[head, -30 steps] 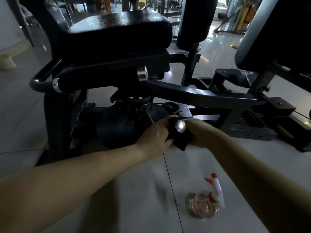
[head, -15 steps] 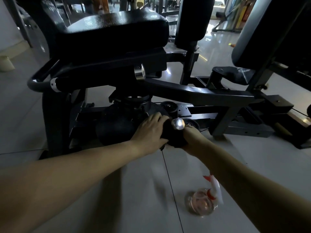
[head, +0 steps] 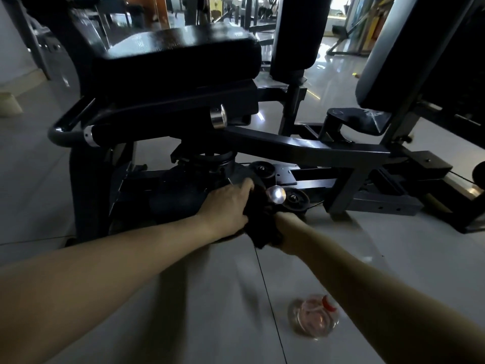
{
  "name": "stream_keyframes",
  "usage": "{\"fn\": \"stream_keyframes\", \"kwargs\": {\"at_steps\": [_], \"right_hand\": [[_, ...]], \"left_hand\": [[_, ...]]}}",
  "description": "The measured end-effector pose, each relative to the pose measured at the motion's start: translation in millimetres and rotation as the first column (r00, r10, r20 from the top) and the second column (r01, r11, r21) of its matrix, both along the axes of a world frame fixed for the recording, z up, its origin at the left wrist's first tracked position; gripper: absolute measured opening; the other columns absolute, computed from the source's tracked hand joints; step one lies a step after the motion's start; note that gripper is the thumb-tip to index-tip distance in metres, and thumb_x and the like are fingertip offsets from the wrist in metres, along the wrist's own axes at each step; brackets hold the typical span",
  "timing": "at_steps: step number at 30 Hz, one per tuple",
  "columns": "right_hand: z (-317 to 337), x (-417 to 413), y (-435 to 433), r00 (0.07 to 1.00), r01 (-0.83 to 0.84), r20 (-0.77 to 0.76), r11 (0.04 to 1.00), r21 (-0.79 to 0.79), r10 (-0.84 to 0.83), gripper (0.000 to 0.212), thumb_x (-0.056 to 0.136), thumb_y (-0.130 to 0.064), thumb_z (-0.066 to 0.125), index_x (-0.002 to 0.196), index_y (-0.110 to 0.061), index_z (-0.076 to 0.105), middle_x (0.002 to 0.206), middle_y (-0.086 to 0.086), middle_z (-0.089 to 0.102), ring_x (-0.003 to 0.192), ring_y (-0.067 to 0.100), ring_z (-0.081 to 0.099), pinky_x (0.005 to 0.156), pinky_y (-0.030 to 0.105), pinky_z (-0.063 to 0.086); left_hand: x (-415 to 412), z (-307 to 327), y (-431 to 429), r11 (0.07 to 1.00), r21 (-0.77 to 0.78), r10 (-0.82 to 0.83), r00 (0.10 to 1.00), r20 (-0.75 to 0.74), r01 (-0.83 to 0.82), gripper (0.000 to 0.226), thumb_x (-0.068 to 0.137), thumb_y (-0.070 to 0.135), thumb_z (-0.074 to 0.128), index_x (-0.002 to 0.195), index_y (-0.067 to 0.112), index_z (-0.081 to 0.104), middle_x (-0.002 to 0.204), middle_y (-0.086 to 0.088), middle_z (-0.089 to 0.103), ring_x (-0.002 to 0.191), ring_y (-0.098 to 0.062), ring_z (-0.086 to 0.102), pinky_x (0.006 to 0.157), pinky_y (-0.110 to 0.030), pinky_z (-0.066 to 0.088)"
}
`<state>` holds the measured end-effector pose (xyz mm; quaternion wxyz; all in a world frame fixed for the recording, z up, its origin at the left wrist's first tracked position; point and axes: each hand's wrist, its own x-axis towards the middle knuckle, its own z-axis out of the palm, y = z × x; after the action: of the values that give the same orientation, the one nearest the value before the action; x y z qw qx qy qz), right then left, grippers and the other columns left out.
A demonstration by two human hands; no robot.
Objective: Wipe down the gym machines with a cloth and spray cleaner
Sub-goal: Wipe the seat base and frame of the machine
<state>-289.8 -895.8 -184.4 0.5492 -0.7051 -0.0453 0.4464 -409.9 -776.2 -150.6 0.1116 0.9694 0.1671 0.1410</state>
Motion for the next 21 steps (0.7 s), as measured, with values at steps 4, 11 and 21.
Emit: {"fn": "stream_keyframes", "kwargs": {"at_steps": [4, 11, 21], "right_hand": [[-6.3, -19.4, 13.7, 0.999, -0.031, -0.033, 0.991, 0.131, 0.035, 0.024, 0.098, 0.008, 0.043, 0.096, 0.004, 0.066, 0.081, 0.017, 0.068, 0.069, 0.025, 0.068, 0.058, 0.032, 0.058], [3.7, -22.0, 7.1, 0.985, 0.168, -0.015, 0.958, 0.231, -0.17, 0.021, 0.088, 0.005, 0.046, 0.09, 0.008, 0.066, 0.069, 0.018, 0.057, 0.057, 0.029, 0.056, 0.055, 0.035, 0.044], [-14.8, -37.5, 29.5, 0.998, 0.061, -0.026, 0.987, 0.151, -0.058, 0.022, 0.096, 0.009, 0.04, 0.095, 0.005, 0.061, 0.081, 0.021, 0.064, 0.066, 0.029, 0.067, 0.056, 0.035, 0.057]], "left_hand": [[-11.5, -19.3, 20.7, 0.911, -0.307, 0.202, 0.946, -0.254, -0.277, 0.019, 0.091, 0.02, 0.065, 0.109, 0.017, 0.059, 0.102, -0.003, 0.066, 0.094, -0.025, 0.065, 0.081, -0.041, 0.056], [-2.7, -7.1, -1.5, 0.929, -0.369, 0.084, 0.989, 0.125, -0.032, 0.033, 0.088, 0.021, 0.068, 0.119, 0.017, 0.06, 0.115, -0.001, 0.058, 0.103, -0.019, 0.058, 0.086, -0.034, 0.051], [-11.2, -21.2, 29.9, 0.926, -0.332, 0.215, 0.974, 0.072, -0.18, 0.004, 0.087, 0.016, 0.064, 0.086, 0.017, 0.067, 0.093, 0.002, 0.062, 0.094, -0.026, 0.065, 0.072, -0.032, 0.048]]}}
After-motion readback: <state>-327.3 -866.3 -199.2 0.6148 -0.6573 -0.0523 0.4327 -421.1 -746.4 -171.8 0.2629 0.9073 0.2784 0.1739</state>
